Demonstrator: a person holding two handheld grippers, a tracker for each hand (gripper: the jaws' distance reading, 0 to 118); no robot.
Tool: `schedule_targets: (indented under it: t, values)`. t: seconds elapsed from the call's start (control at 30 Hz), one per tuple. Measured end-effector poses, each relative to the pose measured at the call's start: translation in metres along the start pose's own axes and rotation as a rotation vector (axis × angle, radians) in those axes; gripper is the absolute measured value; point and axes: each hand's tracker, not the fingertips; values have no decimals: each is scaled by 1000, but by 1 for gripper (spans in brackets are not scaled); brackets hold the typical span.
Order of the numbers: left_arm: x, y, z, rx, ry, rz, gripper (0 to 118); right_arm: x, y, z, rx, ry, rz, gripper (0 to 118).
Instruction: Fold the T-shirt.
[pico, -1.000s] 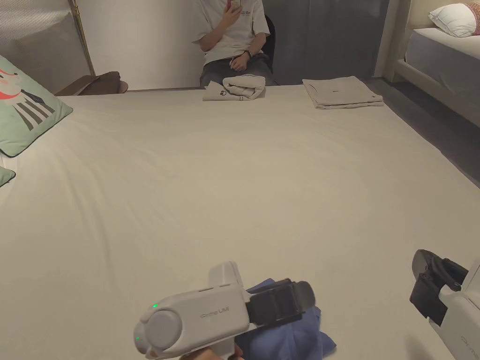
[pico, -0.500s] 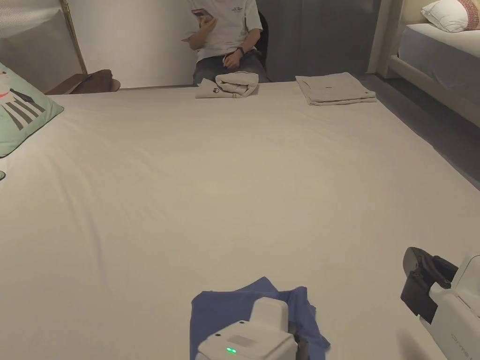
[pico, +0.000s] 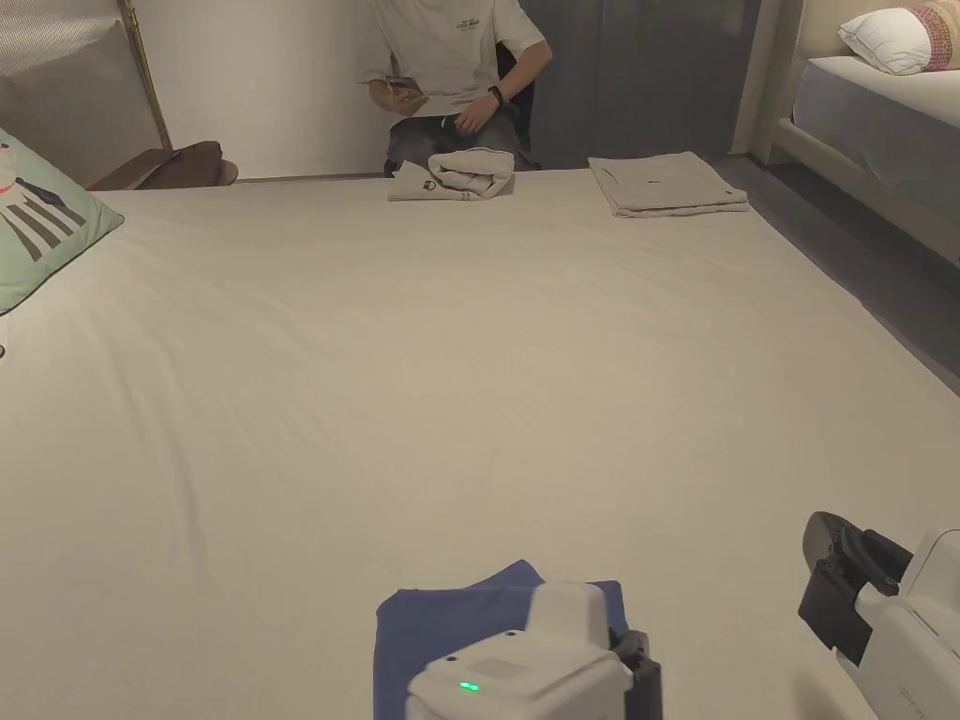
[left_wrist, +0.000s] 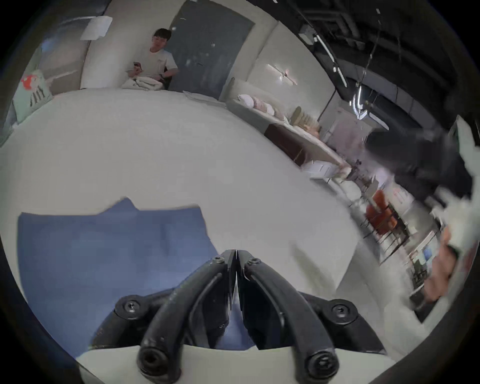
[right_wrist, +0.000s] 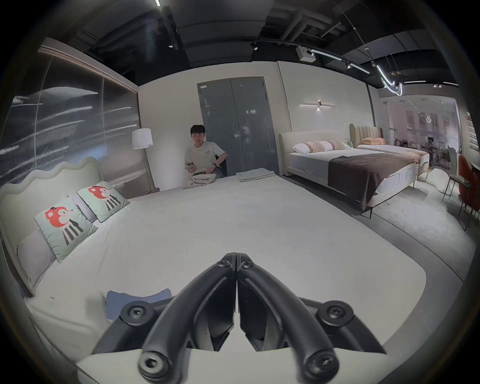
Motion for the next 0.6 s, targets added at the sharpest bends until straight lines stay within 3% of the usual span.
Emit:
schedule_targets:
  t: [0.13, 0.27, 0.43, 0.6]
  values:
    - [-39, 24, 65, 164, 13, 110, 1, -13, -2, -8, -10, 51, 18, 0]
    - [-80, 31, 127, 290, 115, 172, 1, -39, -17, -26, -90, 145, 62, 0]
    - [-129, 9, 164, 302, 207, 247, 1, -70, -52, -58, -286, 225, 137, 0]
    - [-156, -19, 174, 274, 229, 352, 1, -80, -91, -87, -493, 224, 219, 0]
